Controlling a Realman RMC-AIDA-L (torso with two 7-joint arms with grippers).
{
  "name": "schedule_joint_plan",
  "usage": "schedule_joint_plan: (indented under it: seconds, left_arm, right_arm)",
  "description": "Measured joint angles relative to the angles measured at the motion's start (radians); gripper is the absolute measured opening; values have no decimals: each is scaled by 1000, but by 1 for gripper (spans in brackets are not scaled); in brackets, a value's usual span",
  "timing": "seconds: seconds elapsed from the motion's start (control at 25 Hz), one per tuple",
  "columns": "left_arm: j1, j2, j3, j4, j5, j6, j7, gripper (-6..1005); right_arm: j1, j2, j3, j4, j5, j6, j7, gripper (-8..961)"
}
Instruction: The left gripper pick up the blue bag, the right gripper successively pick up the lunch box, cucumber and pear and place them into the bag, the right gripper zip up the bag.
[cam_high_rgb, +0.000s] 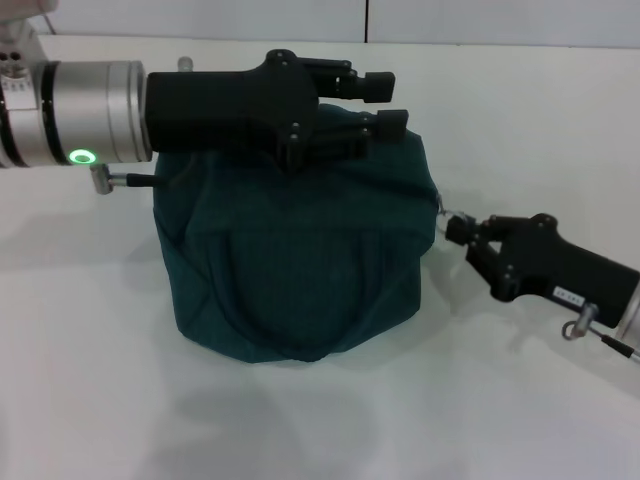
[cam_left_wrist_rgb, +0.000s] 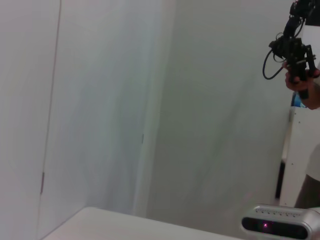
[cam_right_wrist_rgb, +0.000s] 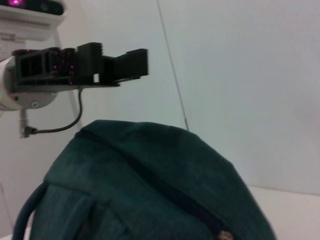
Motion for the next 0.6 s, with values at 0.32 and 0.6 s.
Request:
schedule_joint_plan:
  seconds: [0.32, 0.6]
  left_arm:
    - [141, 7, -9, 46, -117, 59, 55, 504]
    - [288, 18, -25, 73, -216, 95, 72, 518]
  right_arm:
    - [-10, -9, 35, 16, 19, 33, -4, 197]
    - [-53, -17, 192, 9, 16, -204, -40, 381]
